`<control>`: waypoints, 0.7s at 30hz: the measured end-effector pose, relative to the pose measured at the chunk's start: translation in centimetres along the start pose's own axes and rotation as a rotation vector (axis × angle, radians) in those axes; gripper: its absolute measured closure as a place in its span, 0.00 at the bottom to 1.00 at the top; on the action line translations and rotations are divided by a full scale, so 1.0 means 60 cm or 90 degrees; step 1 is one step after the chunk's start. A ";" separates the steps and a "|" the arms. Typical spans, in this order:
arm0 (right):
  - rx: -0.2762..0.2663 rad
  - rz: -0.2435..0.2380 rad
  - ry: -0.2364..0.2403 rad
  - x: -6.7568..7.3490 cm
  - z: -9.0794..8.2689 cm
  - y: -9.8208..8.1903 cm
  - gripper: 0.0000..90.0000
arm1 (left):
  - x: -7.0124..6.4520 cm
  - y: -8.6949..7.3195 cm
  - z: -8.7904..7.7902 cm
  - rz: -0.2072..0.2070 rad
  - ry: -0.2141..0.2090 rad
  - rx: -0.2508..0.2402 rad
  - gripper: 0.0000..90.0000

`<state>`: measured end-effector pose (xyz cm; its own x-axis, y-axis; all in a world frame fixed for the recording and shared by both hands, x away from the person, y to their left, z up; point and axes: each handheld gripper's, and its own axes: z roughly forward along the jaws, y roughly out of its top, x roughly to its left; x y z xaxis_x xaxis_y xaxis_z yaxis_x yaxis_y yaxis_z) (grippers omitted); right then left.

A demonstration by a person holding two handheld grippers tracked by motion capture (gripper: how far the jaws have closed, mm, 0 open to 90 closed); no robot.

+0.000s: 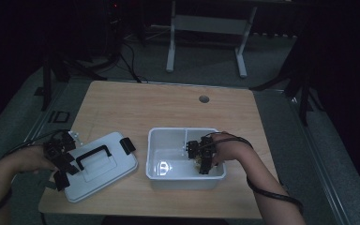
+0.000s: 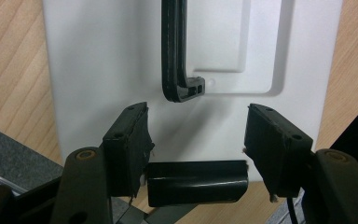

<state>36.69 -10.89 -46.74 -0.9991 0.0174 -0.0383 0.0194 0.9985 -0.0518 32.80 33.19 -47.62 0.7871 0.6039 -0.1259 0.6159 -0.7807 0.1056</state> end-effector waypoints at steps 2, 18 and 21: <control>0.004 0.000 0.003 -0.003 0.005 0.002 0.22 | 0.001 0.000 0.001 0.001 0.000 0.001 0.44; 0.045 0.005 0.018 -0.010 0.025 0.006 0.22 | 0.000 0.001 0.000 0.001 0.000 0.002 0.44; 0.047 0.006 0.020 -0.011 0.025 0.007 0.22 | 0.000 0.001 0.001 0.002 -0.002 0.002 0.44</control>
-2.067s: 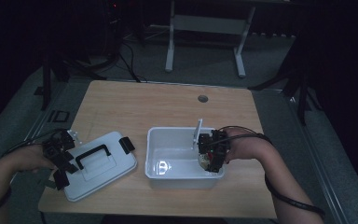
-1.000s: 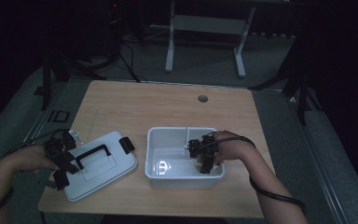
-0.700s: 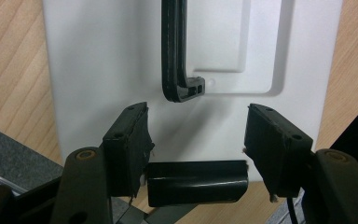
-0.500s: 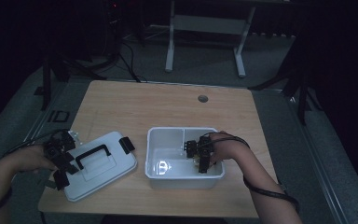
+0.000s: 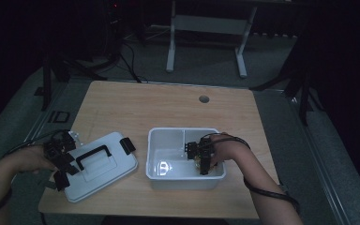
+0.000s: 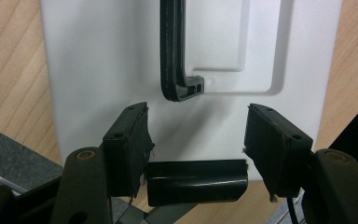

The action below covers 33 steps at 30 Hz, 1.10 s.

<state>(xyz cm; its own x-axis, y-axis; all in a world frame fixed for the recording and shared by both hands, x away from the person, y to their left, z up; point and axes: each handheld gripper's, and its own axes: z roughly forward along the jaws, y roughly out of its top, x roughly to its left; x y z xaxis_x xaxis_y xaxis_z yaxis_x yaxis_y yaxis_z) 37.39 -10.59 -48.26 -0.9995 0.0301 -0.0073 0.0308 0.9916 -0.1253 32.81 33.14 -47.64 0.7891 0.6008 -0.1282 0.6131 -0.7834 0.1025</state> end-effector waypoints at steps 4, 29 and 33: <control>0.005 -0.002 0.001 -0.001 0.001 0.001 0.22 | 0.001 0.000 0.000 0.000 0.001 0.000 0.44; 0.009 -0.001 -0.007 -0.003 0.002 0.001 0.21 | 0.000 -0.001 0.000 0.002 0.001 -0.002 0.44; 0.003 -0.006 -0.010 -0.004 -0.001 0.000 0.21 | 0.000 -0.002 -0.002 0.001 0.003 -0.004 0.44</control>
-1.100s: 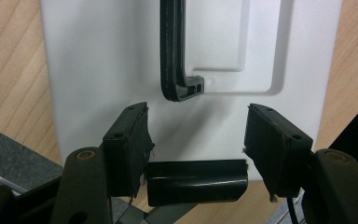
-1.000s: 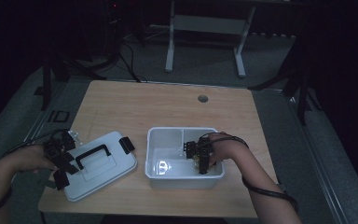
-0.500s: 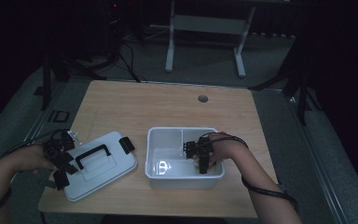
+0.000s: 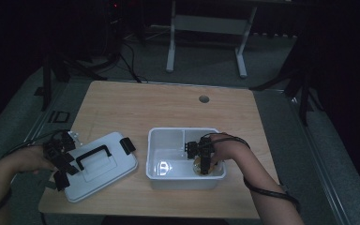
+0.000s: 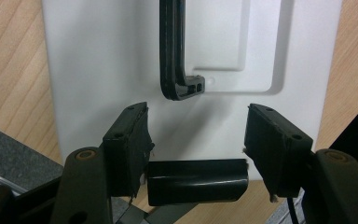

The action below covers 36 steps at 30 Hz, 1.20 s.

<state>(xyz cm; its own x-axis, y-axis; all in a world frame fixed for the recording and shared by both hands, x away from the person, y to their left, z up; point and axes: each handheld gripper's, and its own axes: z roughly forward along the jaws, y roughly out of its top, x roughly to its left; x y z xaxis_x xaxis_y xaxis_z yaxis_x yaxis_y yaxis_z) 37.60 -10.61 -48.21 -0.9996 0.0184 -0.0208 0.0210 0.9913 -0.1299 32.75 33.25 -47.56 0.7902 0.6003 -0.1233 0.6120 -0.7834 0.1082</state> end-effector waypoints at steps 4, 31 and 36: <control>-0.014 -0.003 -0.004 0.001 -0.008 -0.003 0.21 | 0.000 0.000 -0.001 -0.001 0.000 0.000 0.44; -0.130 0.005 -0.044 0.017 -0.137 -0.076 0.15 | -0.002 0.000 0.000 0.000 -0.001 0.004 0.44; -0.145 0.016 -0.063 0.018 -0.152 -0.104 0.15 | -0.004 0.003 0.000 0.001 -0.001 0.006 0.44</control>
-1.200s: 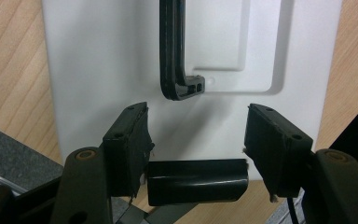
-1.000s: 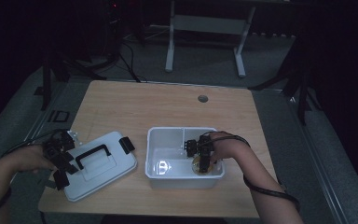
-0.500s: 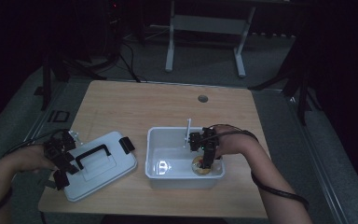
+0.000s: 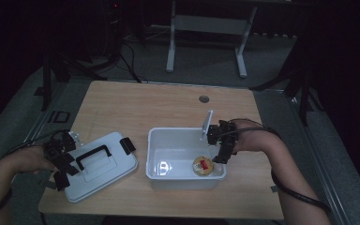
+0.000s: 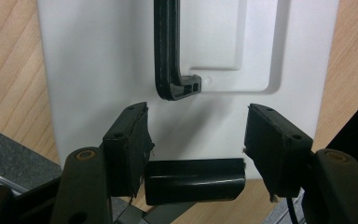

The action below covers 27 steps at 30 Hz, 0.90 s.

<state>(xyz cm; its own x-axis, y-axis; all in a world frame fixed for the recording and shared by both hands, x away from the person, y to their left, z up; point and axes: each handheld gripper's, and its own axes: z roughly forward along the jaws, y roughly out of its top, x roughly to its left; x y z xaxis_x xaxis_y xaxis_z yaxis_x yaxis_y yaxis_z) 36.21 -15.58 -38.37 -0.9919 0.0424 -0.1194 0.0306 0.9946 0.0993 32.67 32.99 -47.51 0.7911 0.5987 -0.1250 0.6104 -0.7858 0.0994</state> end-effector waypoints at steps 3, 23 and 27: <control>-0.004 0.009 -0.010 -0.001 -0.010 -0.022 0.16 | -0.001 -0.001 -0.001 0.003 0.002 0.000 0.44; 0.011 0.114 -0.014 0.003 0.026 -0.163 0.16 | -0.003 0.000 -0.004 0.003 0.005 0.002 0.44; 0.018 0.129 -0.009 0.007 0.044 -0.179 0.16 | -0.003 0.000 -0.003 0.003 0.005 0.001 0.44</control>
<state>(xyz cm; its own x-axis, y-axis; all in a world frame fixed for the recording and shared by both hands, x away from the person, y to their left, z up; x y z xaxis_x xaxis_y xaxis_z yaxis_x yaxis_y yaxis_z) 35.81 -25.98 -42.07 -0.9634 0.2425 -0.1142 0.2324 0.9680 0.0952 32.54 32.94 -47.29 0.7943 0.5963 -0.1163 0.6066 -0.7889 0.0981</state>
